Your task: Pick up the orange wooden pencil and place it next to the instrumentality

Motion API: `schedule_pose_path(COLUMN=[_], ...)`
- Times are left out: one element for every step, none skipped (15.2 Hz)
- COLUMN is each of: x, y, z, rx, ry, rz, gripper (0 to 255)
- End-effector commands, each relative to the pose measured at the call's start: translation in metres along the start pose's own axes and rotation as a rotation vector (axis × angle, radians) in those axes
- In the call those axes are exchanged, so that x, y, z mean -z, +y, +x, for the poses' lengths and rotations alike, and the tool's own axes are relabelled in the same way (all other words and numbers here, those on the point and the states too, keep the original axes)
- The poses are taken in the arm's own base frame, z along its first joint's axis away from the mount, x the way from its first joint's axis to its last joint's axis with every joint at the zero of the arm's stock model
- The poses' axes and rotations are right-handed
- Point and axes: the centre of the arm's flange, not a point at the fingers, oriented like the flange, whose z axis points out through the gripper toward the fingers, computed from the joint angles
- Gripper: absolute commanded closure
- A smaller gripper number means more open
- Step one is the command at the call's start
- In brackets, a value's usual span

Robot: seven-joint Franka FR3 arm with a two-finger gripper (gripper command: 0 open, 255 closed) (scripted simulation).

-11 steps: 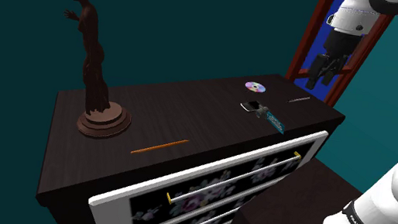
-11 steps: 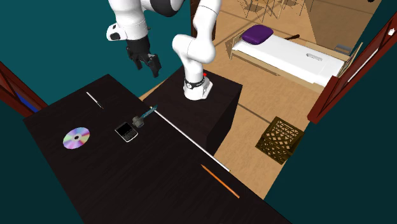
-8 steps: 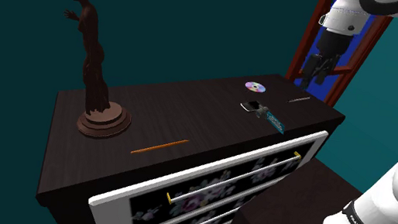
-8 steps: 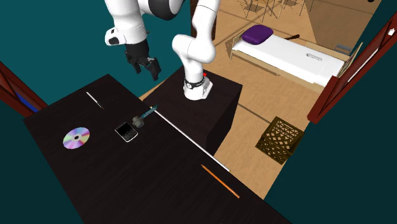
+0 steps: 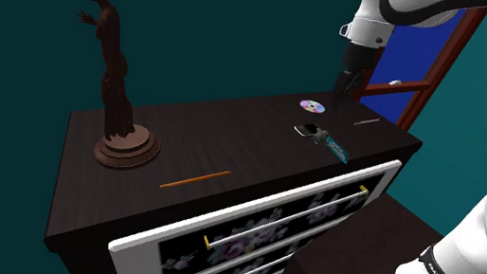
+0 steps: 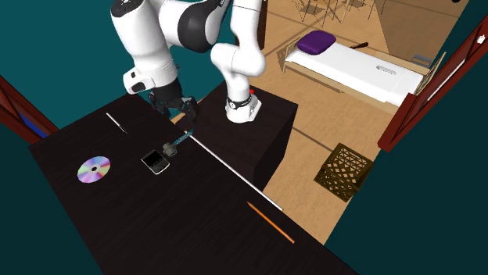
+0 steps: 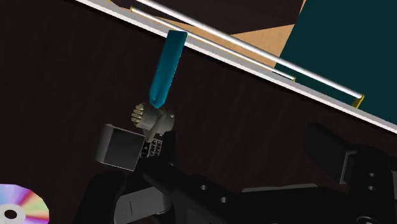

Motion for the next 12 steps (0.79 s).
schedule_pose_path(x=[-0.010,-0.014,-0.019,-0.023,-0.027,-0.032,-0.036,-0.040,-0.045,-0.049,-0.053,-0.058], y=[-0.009,-0.015,-0.022,-0.029,-0.036,-0.044,-0.052,-0.060,-0.069,-0.078,-0.087,-0.097], z=[0.027,0.038,0.049,0.059,0.070,0.080,0.090,0.099,0.109,0.118,0.126,0.135], rx=[0.067,0.100,0.133,0.166,0.198,0.231,0.264,0.297,0.329,0.362,0.395,0.428], ry=[-0.006,-0.010,-0.013,-0.017,-0.020,-0.024,-0.027,-0.031,-0.034,-0.038,-0.041,-0.045], rz=[0.008,0.012,0.017,0.021,0.025,0.029,0.033,0.037,0.041,0.045,0.049,0.053], gripper=[0,0,0,0,0,0,0,0,0,0,0,0])
